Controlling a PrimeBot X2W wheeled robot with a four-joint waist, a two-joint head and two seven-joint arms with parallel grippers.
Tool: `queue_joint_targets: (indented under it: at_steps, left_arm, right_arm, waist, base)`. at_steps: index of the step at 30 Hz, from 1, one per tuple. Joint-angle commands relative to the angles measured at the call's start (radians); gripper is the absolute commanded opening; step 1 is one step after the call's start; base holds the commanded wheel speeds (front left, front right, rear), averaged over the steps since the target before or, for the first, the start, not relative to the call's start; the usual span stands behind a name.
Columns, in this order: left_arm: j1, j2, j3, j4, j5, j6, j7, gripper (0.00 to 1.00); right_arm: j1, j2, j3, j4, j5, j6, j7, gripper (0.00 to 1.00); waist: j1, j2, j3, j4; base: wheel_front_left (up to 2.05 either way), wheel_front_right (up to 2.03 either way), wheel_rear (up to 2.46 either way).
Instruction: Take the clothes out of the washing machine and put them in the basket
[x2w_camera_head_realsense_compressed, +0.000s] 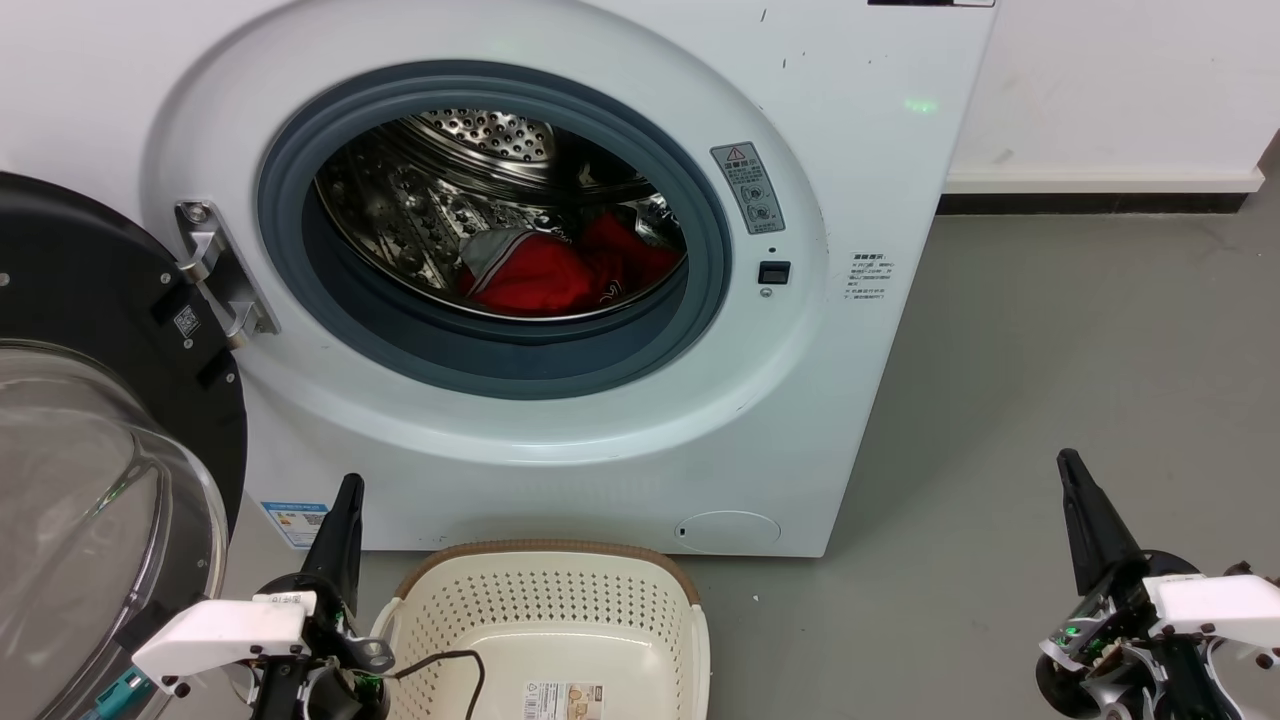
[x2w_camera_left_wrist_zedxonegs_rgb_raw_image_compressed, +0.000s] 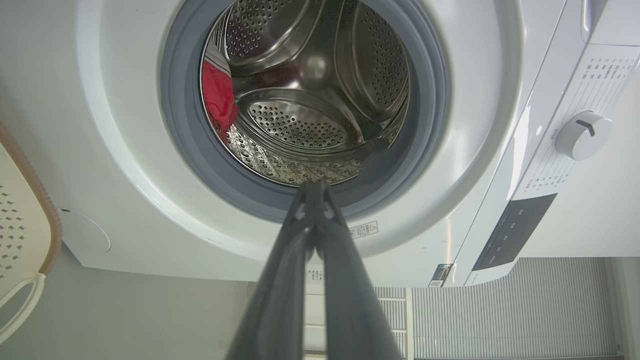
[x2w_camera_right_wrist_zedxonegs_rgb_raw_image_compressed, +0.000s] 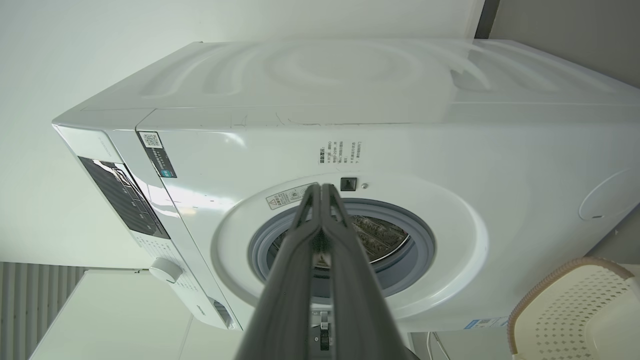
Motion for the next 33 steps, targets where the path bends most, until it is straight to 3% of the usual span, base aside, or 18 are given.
queue_joint_targets:
  at_steps: [1,19,20,33]
  left_arm:
    - [-0.007,-0.001,0.002,-0.001,0.0,-0.002,0.003,0.0]
    - [-0.007,-0.001,0.002,-0.001,0.0,-0.002,0.003,0.0]
    - [0.0,0.0,0.0,0.0,0.0,0.0,0.0,1.0]
    - [0.0,-0.001,-0.053,-0.024,0.062,0.0,-0.061,1.0]
  right_arm:
    - [-0.012,0.002,0.0,0.001,-0.005,0.0,0.001,0.0]
    - [-0.012,0.002,0.0,0.001,-0.005,0.0,0.001,0.0]
    - [0.0,0.0,0.0,0.0,0.0,0.0,0.0,1.0]
    - [0.038,-0.01,0.028,-0.035,-0.064,0.0,-0.059,1.0]
  waist:
    - [0.0,0.0,0.0,0.0]
    - [0.0,0.0,0.0,0.0]
    - [0.0,0.0,0.0,0.0]
    - [0.0,0.0,0.001,0.0]
  base:
    - [0.0,0.0,0.0]
    - [0.0,0.0,0.0]
    - [0.0,0.0,0.0]
    - [0.0,0.0,0.0]
